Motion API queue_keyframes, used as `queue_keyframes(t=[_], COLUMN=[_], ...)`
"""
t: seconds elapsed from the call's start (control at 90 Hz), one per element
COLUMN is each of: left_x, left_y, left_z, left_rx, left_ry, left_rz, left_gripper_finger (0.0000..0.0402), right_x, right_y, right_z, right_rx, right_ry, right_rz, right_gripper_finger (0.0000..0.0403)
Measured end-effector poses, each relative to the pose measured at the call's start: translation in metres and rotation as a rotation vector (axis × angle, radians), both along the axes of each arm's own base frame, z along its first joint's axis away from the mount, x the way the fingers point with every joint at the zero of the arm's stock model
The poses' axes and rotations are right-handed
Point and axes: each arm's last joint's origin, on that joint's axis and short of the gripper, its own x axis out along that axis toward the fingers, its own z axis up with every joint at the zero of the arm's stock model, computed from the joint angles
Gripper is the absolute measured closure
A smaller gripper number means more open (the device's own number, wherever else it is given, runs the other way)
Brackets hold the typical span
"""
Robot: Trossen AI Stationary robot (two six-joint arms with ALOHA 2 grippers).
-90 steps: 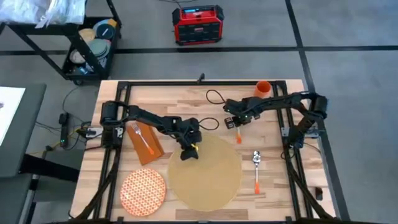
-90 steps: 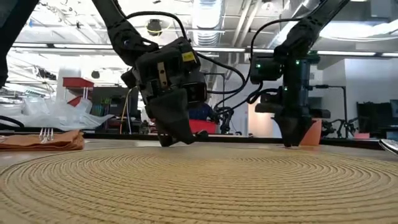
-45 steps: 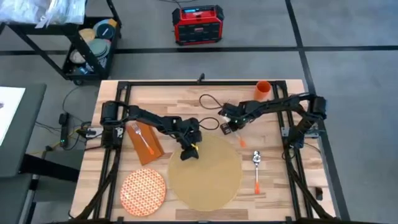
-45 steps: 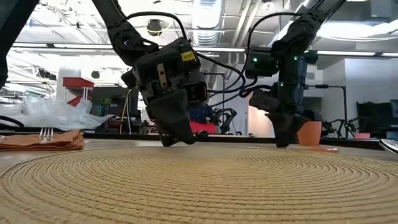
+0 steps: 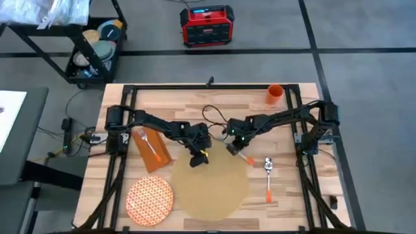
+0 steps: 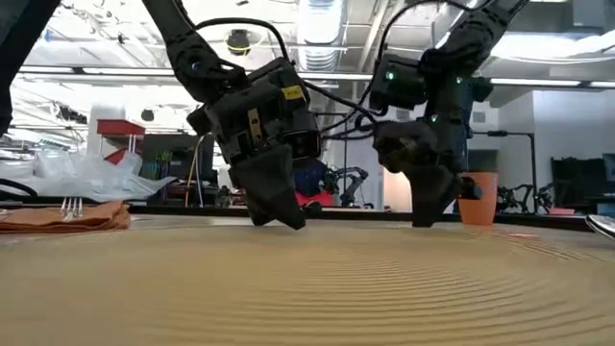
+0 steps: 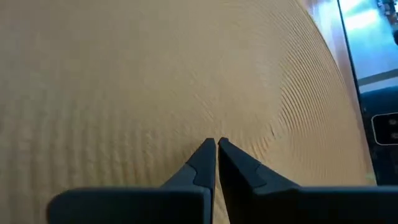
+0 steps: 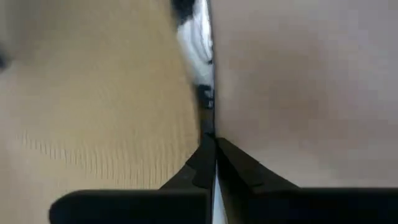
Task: Set table place
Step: Put the table knife on the placemat
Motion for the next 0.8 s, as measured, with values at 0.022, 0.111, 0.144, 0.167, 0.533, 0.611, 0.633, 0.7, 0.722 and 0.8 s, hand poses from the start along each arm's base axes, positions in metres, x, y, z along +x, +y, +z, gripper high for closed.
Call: queue_keyframes(t=[0.022,0.111,0.144,0.167,0.533,0.611,0.633,0.7,0.722,0.8], left_x=[0.000,0.000,0.000,0.000,0.000,0.000,0.000,0.000,0.000,0.000], left_y=[0.000,0.001,0.001,0.001,0.000,0.001,0.001,0.001,0.001,0.001], left_z=[0.000,0.000,0.000,0.000,0.000,0.000,0.000,0.000,0.000,0.000], left_rx=[0.002,0.006,0.006,0.006,-0.001,0.000,-0.001,-0.002,-0.003,-0.003], left_ry=[-0.001,0.000,0.000,0.000,0.008,0.007,0.007,0.007,0.007,0.007], left_rz=[0.002,0.008,0.009,0.009,0.014,0.014,0.014,0.013,0.013,0.013], left_gripper_finger=[0.0402,0.0402,0.0402,0.0402,0.0402,0.0402,0.0402,0.0402,0.0402,0.0402], right_x=[0.002,0.008,0.009,0.010,-0.019,-0.021,-0.022,-0.024,-0.025,-0.027], right_y=[0.004,0.017,0.021,0.024,0.080,0.090,0.093,0.099,0.100,0.100], right_z=[0.002,0.008,0.011,0.013,0.012,0.012,0.012,0.013,0.013,0.015], right_rx=[-0.003,-0.033,-0.055,-0.069,-0.169,-0.171,-0.171,-0.176,-0.178,-0.185], right_ry=[-0.009,-0.027,-0.029,-0.030,0.245,0.250,0.252,0.256,0.258,0.263], right_rz=[0.016,0.052,0.061,0.070,0.214,0.205,0.200,0.181,0.178,0.173], right_gripper_finger=[0.0402,0.0402,0.0402,0.0402,0.0388,0.0379,0.0377,0.0371,0.0369,0.0363])
